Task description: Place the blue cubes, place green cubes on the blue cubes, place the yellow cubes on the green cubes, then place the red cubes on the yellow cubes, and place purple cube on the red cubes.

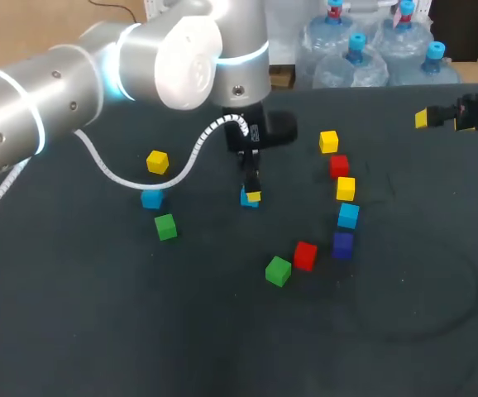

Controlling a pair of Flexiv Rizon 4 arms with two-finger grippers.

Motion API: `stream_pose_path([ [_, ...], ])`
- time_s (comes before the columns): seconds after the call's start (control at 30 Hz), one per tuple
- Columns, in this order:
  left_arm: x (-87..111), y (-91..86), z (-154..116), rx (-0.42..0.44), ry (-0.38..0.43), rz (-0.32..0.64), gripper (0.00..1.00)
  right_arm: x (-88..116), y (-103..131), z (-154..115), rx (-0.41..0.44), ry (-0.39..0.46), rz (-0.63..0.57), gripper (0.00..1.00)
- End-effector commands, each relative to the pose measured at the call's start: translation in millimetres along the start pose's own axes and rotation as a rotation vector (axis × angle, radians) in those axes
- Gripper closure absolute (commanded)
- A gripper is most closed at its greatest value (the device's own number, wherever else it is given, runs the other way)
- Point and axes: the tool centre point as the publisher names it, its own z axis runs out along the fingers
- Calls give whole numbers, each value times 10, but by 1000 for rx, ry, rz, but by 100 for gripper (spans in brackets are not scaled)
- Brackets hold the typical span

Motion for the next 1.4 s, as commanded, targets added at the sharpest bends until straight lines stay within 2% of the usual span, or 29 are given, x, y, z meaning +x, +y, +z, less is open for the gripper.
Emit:
stream_pose_path([
  [0.03,-8,24,0,4,3,1,75,0,5,2,3,0,1,0],
  [0.1,-14,30,0,3,2,2,71,0,5,2,3,0,1,0],
  [0.23,-36,36,-5,2,3,7,67,0,5,2,3,0,1,0],
  [0.37,-50,38,-6,3,5,11,59,0,5,2,3,0,1,0],
  [0.4,-52,39,-6,4,5,11,56,0,5,2,3,0,1,0],
  [0.47,-55,40,-6,3,4,13,44,0,5,2,3,0,1,0],
  [0.53,-58,39,-6,4,4,13,43,0,5,2,3,0,1,0],
  [0.6,-64,38,-2,4,5,12,51,0,5,2,3,0,1,0],
  [1.33,-109,117,-20,-6,17,30,48,0,5,2,3,0,1,0],
  [1.4,-115,120,-18,-7,18,32,50,0,5,2,3,0,1,0],
])
